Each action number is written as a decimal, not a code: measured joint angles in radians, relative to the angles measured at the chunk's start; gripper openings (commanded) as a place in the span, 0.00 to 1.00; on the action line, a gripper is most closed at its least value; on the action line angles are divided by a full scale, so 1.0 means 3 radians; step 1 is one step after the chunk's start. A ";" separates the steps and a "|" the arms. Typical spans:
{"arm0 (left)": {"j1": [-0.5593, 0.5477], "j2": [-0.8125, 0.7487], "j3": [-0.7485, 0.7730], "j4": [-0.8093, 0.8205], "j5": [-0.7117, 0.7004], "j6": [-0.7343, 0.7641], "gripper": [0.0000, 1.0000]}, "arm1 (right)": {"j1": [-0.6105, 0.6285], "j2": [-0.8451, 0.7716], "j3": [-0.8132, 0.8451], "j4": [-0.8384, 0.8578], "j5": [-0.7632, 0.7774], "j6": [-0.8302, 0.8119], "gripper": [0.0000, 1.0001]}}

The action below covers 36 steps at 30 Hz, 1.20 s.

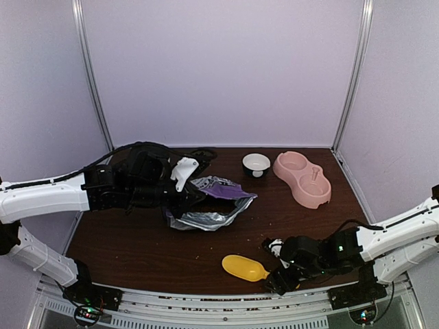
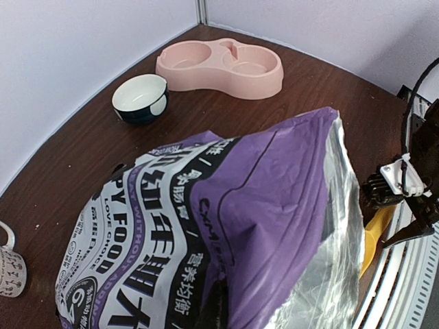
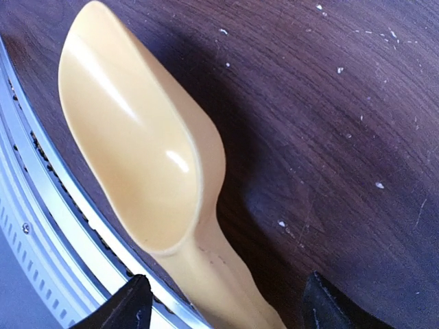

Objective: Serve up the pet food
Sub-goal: Adjust the spatula at the center of the board, then pick up the spatula from the center of the board.

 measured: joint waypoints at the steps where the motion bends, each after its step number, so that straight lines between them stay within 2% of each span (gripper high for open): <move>1: 0.0000 0.0000 0.0000 0.0000 0.0000 0.0000 0.00 | 0.0025 0.0008 -0.0001 0.0000 0.0024 0.0005 0.78; 9: 0.0000 0.0000 0.0000 0.0000 0.0000 0.0000 0.00 | 0.0107 0.0010 -0.0075 0.0022 0.0173 0.0052 0.82; 15: 0.0000 0.0000 0.0000 0.0000 0.0000 0.0000 0.00 | 0.0202 0.0022 -0.0142 0.0043 0.0224 0.0093 0.80; 26: 0.0000 0.0000 0.0000 -0.0001 -0.0001 0.0000 0.00 | 0.0455 0.0160 -0.0151 0.0118 0.0506 0.0275 0.61; 31: 0.0000 0.0000 0.0000 0.0000 0.0000 0.0000 0.00 | 0.0579 0.0287 -0.0064 0.0084 0.0668 0.0437 0.46; 36: 0.0000 0.0003 0.0000 -0.0001 0.0000 0.0000 0.00 | 0.0599 0.0393 0.0010 0.0010 0.0796 0.0554 0.36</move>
